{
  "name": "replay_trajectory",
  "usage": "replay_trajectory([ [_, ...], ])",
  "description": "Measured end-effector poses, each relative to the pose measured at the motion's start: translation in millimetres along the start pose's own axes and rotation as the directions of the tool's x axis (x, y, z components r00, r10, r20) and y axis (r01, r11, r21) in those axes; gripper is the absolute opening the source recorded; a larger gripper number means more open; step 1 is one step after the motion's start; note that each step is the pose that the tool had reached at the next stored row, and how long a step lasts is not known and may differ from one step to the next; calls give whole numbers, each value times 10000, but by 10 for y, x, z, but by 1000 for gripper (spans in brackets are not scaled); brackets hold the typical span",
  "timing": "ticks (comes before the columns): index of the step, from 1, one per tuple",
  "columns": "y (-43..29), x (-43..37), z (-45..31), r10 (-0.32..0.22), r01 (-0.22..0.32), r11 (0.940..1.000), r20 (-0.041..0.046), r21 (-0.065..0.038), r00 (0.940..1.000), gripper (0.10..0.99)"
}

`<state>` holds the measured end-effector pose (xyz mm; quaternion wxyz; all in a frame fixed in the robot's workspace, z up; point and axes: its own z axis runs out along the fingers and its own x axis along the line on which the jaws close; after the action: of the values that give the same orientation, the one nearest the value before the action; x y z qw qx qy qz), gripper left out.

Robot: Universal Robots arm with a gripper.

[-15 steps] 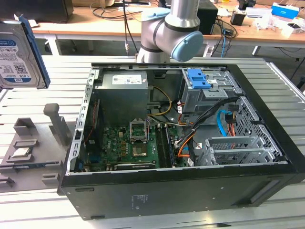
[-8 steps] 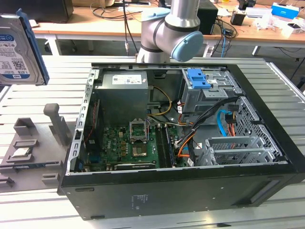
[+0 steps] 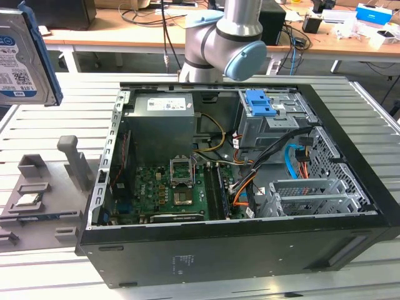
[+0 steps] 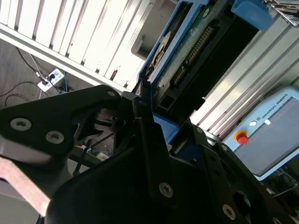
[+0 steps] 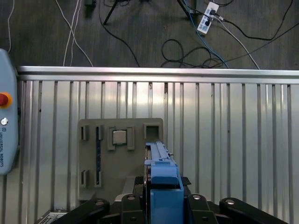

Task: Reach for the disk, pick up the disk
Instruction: 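Pick up the disk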

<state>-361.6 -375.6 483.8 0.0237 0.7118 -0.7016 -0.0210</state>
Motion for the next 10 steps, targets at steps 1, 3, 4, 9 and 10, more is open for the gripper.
replay_trajectory([
  [1, -1, 0, -13, 0, 0, 10000, 0, -3, 10000, 369],
  [3, -3, 0, -47, 0, 0, 10000, 1, -7, 10000, 369],
  [4, -3, 0, -61, 0, 0, 10000, 0, -11, 10000, 369],
  [9, -7, 1, -151, 0, 0, 10000, 0, -24, 10000, 369],
  [10, -7, 1, -171, 0, 0, 10000, 1, -27, 10000, 369],
])
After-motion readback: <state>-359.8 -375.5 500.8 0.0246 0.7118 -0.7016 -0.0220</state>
